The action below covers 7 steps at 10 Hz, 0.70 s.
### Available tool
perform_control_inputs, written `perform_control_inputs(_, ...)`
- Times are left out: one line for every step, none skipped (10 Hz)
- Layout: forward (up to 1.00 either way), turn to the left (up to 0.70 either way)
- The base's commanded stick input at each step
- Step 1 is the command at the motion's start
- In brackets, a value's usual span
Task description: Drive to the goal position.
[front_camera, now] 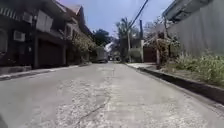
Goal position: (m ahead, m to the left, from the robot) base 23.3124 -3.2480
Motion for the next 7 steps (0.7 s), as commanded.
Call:
perform_control_inputs(1.00, 0.01)
perform_control_inputs(1.00, 0.01)
perform_control_inputs(1.00, 0.01)
perform_control_inputs(1.00, 0.01)
perform_control_inputs(1.00, 0.01)
perform_control_inputs(1.00, 0.01)
perform_control_inputs(1.00, 0.01)
